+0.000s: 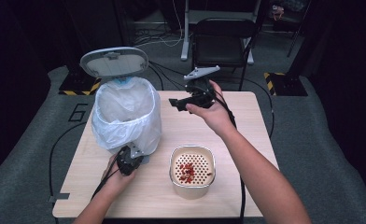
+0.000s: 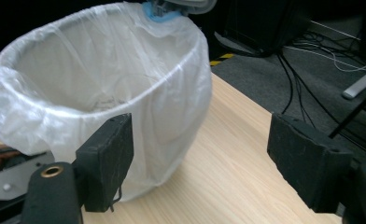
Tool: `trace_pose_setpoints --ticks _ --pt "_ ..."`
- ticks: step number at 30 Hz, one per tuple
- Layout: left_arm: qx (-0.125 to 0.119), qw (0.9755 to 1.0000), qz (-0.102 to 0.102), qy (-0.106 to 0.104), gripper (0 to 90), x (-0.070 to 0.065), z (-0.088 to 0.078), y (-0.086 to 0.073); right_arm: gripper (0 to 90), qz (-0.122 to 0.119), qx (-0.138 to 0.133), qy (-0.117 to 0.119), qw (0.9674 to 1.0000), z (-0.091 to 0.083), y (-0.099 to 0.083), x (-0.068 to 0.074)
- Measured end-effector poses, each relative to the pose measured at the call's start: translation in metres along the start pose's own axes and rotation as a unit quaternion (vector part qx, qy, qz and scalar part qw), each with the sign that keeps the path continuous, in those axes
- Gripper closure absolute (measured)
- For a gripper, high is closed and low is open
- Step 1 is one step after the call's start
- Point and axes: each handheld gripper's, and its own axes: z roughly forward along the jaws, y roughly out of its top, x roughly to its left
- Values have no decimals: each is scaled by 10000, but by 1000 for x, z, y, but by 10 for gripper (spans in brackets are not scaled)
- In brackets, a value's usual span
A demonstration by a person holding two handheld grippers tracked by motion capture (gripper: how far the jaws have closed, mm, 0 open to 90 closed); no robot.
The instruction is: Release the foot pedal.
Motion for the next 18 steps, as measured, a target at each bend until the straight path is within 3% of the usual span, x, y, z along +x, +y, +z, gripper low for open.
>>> trace_pose_setpoints --ticks 5,6,10,11,13,18 --pt "-69 10000 -41 47 900 0 0 -1 235 57 2 -113 9999 -13 -12 -7" --pt "-79 9999 118 67 900 1 -1 0 238 65 -12 -109 9999 -16 -14 -9" --pt "-211 9997 -98 7 843 4 -10 0 240 35 -1 -187 9998 -27 -24 -13" --pt "-234 9997 -92 -65 820 6 -13 0 240 18 4 -222 9998 -30 -29 -14" --pt "-366 9985 -332 -255 781 6 -19 1 242 30 23 -293 9996 -35 -37 -17" --pt "-487 9975 -239 -444 647 -2 -27 6 245 60 164 -527 9985 -45 -61 -23"
